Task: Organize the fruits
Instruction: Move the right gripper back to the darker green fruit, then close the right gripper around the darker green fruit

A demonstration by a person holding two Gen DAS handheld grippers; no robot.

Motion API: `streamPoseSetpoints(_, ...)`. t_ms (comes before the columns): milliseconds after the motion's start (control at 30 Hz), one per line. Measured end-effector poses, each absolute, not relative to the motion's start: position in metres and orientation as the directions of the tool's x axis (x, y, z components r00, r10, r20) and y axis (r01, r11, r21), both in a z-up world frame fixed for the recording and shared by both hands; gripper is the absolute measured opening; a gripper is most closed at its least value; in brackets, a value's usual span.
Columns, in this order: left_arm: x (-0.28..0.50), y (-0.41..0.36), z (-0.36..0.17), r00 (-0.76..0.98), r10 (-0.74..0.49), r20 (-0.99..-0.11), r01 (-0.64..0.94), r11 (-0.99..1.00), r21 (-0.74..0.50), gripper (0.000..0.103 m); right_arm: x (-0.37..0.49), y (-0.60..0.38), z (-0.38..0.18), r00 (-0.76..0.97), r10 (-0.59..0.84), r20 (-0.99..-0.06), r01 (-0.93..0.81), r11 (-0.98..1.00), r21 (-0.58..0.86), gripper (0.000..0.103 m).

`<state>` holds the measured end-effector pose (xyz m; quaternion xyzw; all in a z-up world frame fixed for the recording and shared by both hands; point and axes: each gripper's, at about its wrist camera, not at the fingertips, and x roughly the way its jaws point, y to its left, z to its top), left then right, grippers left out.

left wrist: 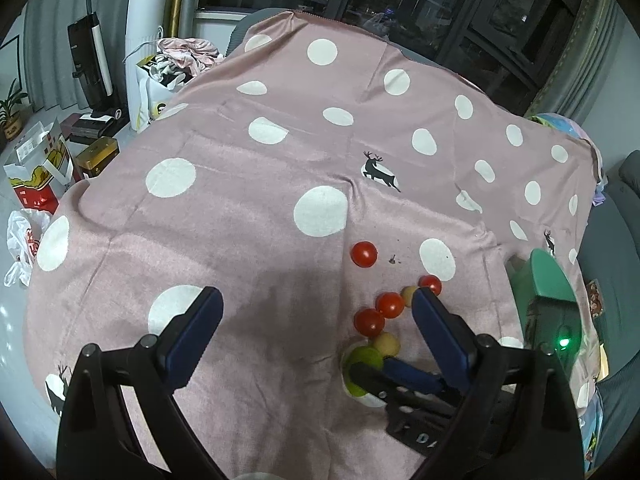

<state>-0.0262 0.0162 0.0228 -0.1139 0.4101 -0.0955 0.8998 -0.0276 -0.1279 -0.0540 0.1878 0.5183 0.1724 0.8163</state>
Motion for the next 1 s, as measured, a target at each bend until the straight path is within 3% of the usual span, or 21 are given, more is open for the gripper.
streamPoseSetpoints(100,-0.026,0.015,0.023,0.645,-0.262,-0.718,0.078,0.957,-0.278,0.095,-0.027,-0.125,-0.059,0.391,0.476,-0.788,-0.084,0.871,0.484,0.042)
streamPoseSetpoints(167,-0.026,0.013,0.022,0.643,-0.26,-0.72,0.081,0.958,-0.274,0.095,-0.026,-0.124,-0.063,0.382,0.468,-0.797,-0.073,0.875,0.479,0.037)
streamPoseSetpoints(733,-0.026,-0.023,0.015,0.597,-0.305,-0.742,0.157,0.951,-0.265,0.09,-0.038,-0.188,-0.038,0.423,0.414,-0.806,-0.01,0.892,0.453,0.036)
streamPoseSetpoints(900,-0.025,-0.044,0.006,0.557,-0.325,-0.764,0.191,0.946,-0.263,0.08,-0.034,-0.206,-0.046,0.403,0.361,-0.841,0.043,0.91,0.411,0.036)
streamPoseSetpoints(1000,-0.024,-0.054,-0.001,0.533,-0.332,-0.778,0.206,0.943,-0.261,0.079,-0.03,-0.21,-0.052,0.387,0.325,-0.863,0.078,0.921,0.382,0.036)
